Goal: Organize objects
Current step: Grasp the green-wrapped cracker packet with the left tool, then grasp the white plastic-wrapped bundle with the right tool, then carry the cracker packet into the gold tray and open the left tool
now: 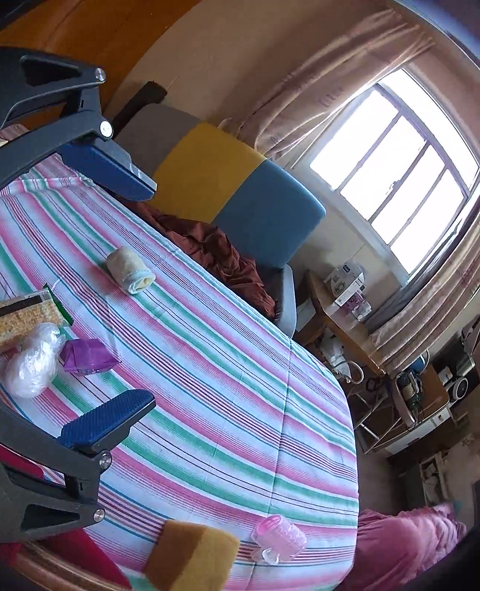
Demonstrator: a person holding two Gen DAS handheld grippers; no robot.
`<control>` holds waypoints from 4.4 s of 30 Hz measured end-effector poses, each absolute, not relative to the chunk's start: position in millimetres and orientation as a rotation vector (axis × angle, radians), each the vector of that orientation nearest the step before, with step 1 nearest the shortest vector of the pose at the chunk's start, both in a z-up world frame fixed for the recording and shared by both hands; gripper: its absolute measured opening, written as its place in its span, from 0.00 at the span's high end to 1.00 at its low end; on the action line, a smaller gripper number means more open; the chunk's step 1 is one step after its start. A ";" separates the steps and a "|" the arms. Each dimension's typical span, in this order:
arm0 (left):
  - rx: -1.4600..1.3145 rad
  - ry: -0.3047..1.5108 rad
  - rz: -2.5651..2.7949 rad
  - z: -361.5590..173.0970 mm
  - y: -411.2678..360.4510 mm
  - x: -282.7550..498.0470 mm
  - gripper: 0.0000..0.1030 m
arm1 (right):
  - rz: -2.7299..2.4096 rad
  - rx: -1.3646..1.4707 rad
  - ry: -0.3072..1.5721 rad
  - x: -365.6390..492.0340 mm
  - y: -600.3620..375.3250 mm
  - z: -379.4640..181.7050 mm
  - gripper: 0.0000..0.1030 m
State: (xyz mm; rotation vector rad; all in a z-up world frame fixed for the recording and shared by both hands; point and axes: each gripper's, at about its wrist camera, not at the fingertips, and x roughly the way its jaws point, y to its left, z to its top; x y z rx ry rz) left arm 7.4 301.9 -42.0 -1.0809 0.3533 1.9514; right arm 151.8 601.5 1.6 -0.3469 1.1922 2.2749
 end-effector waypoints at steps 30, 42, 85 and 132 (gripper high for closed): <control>-1.138 0.408 1.827 -92.4 394.8 -8.1 0.59 | 2.342 -0.433 1.189 136.1 603.1 -4.0 0.00; -1.121 0.269 1.950 -93.1 285.2 -11.8 0.59 | 2.292 -0.640 1.126 112.3 601.6 -14.6 0.00; -1.041 0.173 1.964 -99.6 272.0 -8.1 0.59 | 2.323 -1.598 0.388 -8.2 484.9 -94.1 0.56; -1.086 0.040 2.628 -19.6 62.3 -55.3 0.60 | 2.345 -1.585 0.187 -13.2 463.1 -99.2 0.56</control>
